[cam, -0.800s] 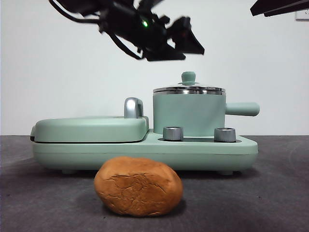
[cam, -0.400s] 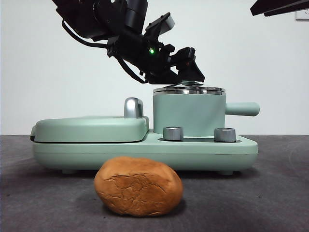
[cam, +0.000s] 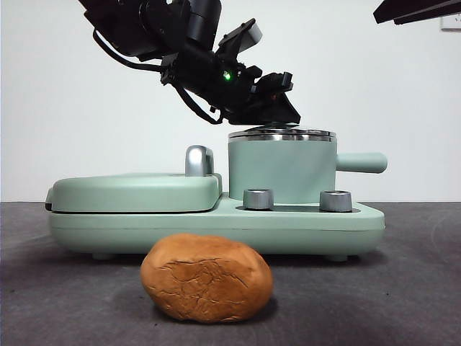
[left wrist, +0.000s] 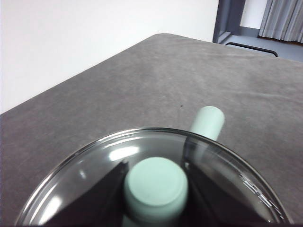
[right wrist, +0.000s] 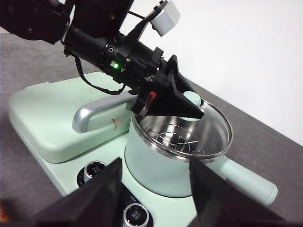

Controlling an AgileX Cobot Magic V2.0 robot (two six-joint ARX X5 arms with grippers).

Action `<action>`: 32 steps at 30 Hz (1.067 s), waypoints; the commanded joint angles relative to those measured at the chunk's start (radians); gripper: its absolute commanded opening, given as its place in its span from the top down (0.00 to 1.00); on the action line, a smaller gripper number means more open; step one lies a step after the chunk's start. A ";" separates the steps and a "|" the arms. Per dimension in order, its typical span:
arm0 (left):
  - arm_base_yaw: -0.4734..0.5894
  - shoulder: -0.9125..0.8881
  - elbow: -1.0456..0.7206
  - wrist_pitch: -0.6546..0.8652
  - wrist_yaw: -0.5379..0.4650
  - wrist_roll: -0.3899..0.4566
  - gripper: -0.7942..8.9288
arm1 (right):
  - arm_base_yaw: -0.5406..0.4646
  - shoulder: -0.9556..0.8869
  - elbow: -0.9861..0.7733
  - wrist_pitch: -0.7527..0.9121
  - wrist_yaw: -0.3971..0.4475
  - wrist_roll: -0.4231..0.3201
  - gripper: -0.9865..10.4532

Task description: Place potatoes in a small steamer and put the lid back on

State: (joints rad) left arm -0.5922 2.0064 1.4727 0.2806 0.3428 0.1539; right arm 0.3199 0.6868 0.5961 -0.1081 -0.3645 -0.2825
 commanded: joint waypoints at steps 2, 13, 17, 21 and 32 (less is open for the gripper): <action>0.003 0.022 0.026 -0.007 -0.014 0.021 0.88 | 0.003 0.004 0.018 0.005 -0.002 0.014 0.72; 0.003 0.005 0.026 0.001 -0.056 0.077 0.90 | 0.003 0.004 0.018 0.000 -0.002 0.014 0.72; 0.008 -0.025 0.026 0.005 -0.058 0.088 0.90 | 0.003 0.004 0.018 -0.001 -0.002 0.014 0.72; 0.012 -0.058 0.026 0.006 -0.058 0.100 0.90 | 0.003 0.004 0.018 -0.001 -0.001 0.014 0.72; 0.026 -0.167 0.026 -0.005 -0.058 0.088 0.90 | 0.003 0.004 0.018 -0.001 -0.002 0.014 0.72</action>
State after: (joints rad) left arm -0.5625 1.8561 1.4742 0.2497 0.2844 0.2432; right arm 0.3199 0.6868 0.5961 -0.1158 -0.3645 -0.2825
